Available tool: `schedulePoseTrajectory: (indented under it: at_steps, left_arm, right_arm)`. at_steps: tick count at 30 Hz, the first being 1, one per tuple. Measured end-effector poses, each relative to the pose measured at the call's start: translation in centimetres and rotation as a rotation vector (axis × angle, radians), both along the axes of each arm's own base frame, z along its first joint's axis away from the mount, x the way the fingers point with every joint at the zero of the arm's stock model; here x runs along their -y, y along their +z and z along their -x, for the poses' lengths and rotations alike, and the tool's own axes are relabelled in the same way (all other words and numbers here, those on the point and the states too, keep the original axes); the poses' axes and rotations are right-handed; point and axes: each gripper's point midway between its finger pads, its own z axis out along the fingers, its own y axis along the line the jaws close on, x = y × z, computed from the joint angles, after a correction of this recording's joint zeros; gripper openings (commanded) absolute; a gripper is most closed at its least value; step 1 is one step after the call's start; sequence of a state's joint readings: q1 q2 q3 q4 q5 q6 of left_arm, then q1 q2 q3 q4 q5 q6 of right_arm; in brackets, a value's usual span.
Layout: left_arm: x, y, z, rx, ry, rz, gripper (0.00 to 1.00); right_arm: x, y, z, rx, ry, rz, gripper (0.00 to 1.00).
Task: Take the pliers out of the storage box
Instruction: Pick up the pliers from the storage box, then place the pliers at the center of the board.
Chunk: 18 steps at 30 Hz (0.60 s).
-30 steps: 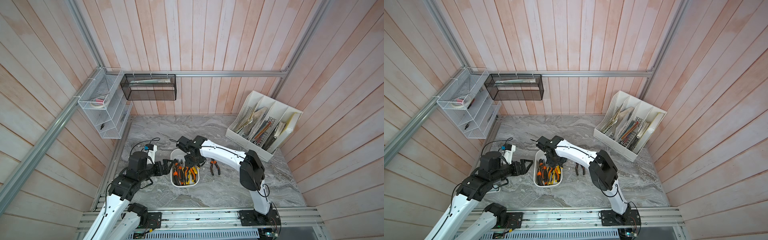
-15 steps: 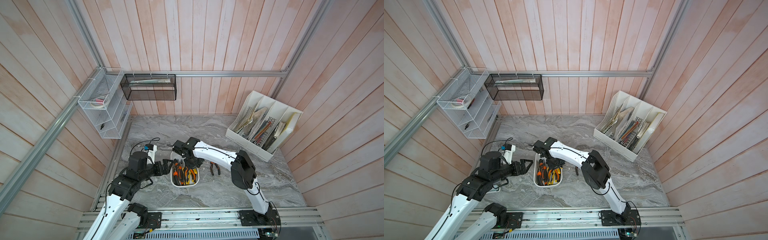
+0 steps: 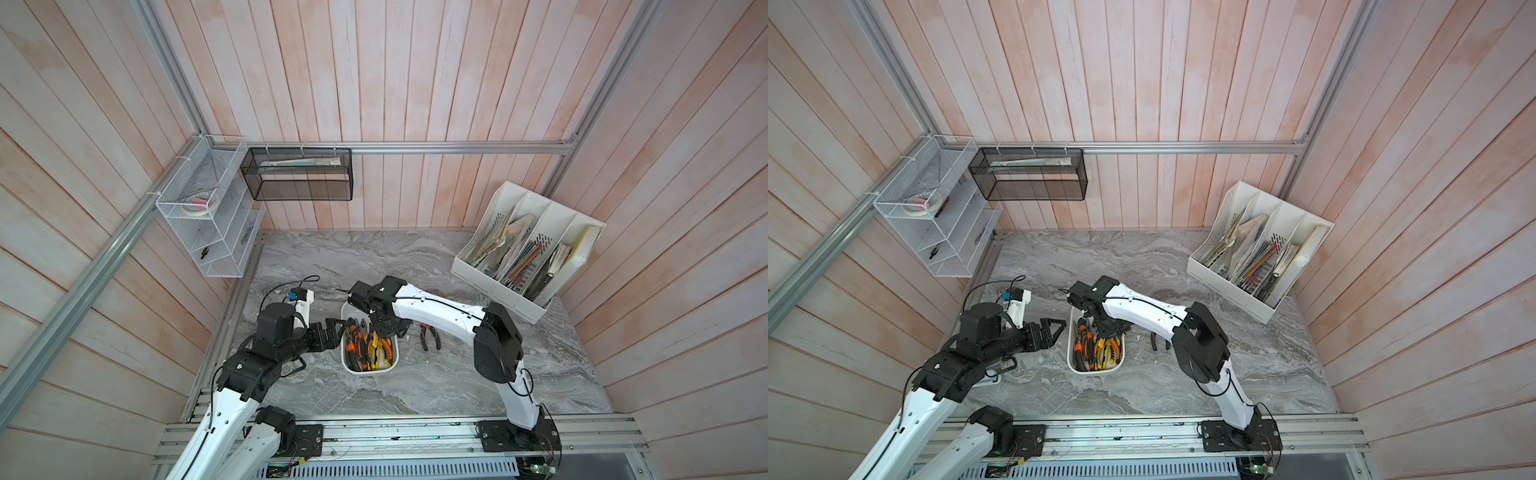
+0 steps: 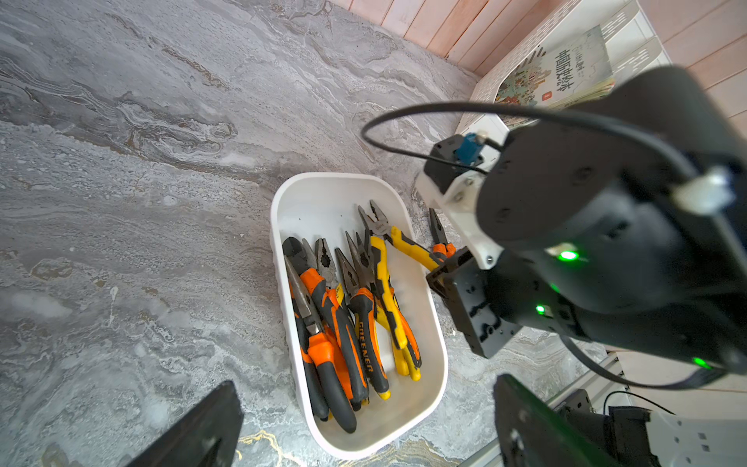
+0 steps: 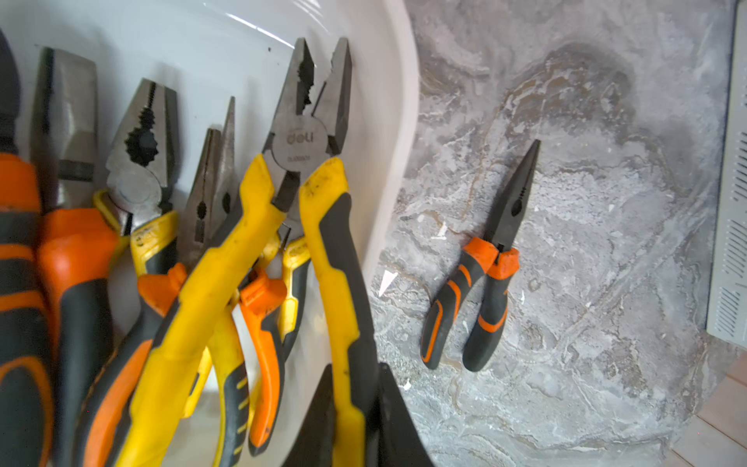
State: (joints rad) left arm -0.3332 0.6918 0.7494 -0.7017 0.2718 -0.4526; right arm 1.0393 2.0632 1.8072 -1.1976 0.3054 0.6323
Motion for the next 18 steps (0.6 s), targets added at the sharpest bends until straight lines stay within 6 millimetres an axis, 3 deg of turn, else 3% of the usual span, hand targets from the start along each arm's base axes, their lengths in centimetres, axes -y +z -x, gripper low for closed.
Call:
schedulePoseTrajectory:
  at_steps: [5,7,15,18]
  left_arm:
    - [0.0,0.0,0.0,0.000,0.000,0.000,1.00]
    - [0.0,0.0,0.0,-0.001,0.000,0.000,1.00]
    - [0.0,-0.2,-0.1,-0.007,0.000,-0.002,1.00]
    - [0.1,-0.2,-0.1,-0.010,0.000,-0.003,1.00]
  right_arm:
    - [2.6,2.7,0.9,0.098,-0.036,-0.091,0.00]
    - [4.5,3.6,0.9,0.148,-0.072,-0.113,0.00]
    - [17.0,4.0,0.0,0.273,-0.294,-0.135,0.00]
    - [20.4,3.4,0.1,0.301,-0.336,-0.141,0.00]
